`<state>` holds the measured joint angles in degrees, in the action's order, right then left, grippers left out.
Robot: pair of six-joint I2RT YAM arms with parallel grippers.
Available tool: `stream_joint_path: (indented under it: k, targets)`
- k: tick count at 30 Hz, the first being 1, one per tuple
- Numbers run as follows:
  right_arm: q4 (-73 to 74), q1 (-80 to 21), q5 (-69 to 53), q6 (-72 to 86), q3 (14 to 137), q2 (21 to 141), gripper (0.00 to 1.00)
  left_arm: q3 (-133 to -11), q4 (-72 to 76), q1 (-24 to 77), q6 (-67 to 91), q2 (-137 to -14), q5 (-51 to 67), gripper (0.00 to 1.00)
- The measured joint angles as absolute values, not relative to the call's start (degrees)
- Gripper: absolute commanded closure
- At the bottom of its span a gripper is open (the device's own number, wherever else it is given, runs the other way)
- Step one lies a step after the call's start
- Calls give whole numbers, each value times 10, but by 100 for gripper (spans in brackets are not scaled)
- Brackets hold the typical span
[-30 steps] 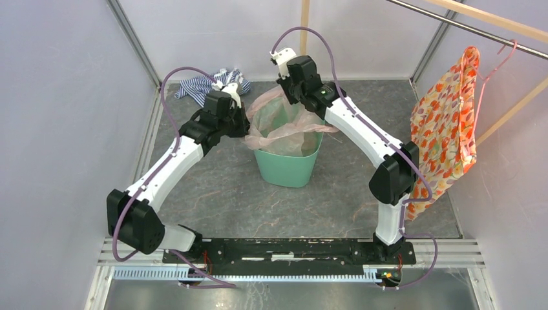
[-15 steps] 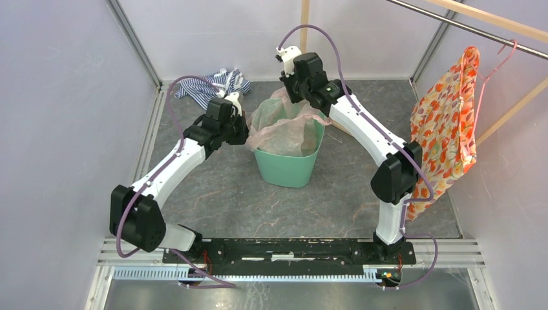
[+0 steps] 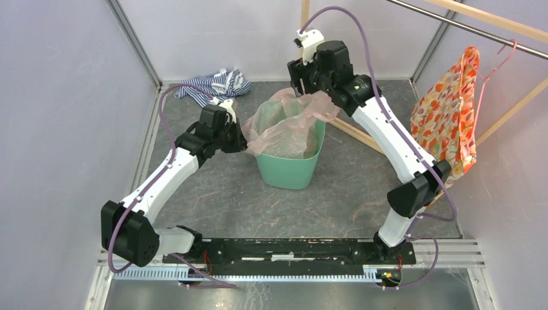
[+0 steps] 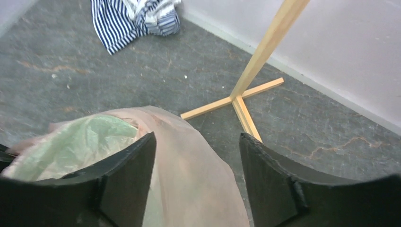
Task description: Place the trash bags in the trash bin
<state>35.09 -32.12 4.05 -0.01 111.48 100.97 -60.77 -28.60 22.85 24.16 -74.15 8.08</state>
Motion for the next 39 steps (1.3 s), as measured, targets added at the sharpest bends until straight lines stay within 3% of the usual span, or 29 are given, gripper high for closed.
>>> stream_joint_path:
  k: [7,16,24,29,33,35,39]
  targets:
    - [374,-321,48,23,1134,948,14,-608,-290,229,242,-732,81,92]
    - [412,-321,78,46,1119,849,14,-608,-297,229,242,-731,81,92]
    - [434,-321,72,73,1018,743,19,-608,-300,229,242,-730,82,92]
    - [439,-321,39,95,957,699,37,-609,-301,229,242,-730,82,93]
    - [437,-321,18,115,896,659,74,-611,-302,229,242,-730,83,94]
    - [434,-321,13,123,865,640,87,-611,-302,229,242,-730,84,95]
    - [429,-321,10,135,785,594,98,-611,-302,229,242,-730,90,98]
